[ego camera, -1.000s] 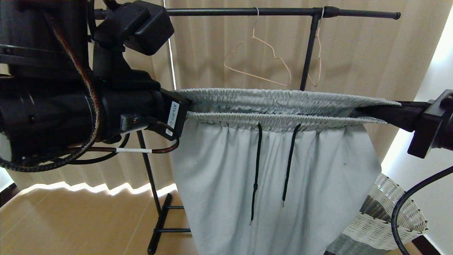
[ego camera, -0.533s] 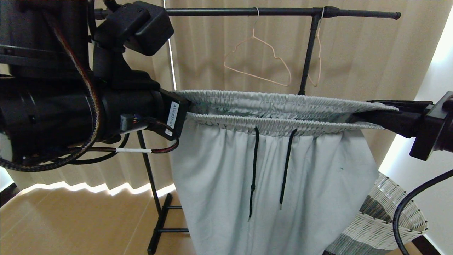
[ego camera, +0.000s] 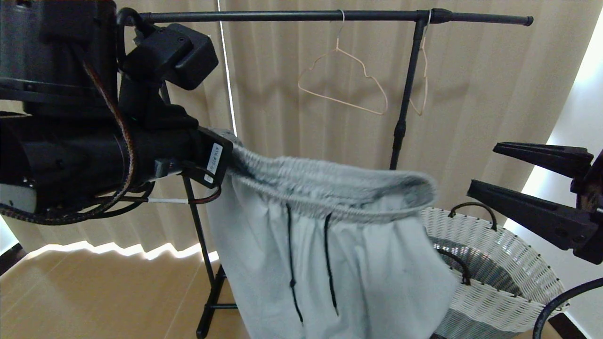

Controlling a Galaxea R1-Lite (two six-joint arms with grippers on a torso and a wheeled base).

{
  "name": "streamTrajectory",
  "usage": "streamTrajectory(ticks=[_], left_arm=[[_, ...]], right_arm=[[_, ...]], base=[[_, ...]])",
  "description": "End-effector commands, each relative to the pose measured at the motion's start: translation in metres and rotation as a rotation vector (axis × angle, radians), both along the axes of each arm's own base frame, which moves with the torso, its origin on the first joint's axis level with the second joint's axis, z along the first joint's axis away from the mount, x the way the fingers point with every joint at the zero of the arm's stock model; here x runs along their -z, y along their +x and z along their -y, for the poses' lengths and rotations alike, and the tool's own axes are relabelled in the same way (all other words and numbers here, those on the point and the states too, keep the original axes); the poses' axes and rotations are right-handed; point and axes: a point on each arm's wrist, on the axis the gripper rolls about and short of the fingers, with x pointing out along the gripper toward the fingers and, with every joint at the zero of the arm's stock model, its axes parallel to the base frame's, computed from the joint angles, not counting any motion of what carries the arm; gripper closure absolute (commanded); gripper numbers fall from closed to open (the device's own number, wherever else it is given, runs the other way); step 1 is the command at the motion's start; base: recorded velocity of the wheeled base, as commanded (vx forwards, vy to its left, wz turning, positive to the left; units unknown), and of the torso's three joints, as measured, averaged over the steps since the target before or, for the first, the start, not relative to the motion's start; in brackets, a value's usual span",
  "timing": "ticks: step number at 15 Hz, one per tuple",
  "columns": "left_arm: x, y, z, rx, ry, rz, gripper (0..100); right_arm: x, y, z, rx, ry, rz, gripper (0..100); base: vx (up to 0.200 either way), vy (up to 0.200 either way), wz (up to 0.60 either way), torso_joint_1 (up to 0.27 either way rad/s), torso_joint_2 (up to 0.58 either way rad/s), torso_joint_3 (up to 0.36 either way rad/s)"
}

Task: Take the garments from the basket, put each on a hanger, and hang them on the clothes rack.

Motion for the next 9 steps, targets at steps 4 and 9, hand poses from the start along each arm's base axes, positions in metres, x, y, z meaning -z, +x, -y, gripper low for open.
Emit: streamTrajectory(ticks=[4,9], left_arm=[[-0.002,-0.003,-0.005,-0.012,-0.005,0.011,100],[0.021,-0.040,-0.058,-0.106,0.015,-0.014,100]], right_arm=[[0.001,-0.003,0.001,-0.007,-0.001,0.004,0],[0.025,0.006,0.029,0.292,-0.127,-0.019,0]], base=[[0.000,0.000,0.00,0.000,0.00,0.000],[0.000,0.000,0.00,0.000,0.00,0.000]])
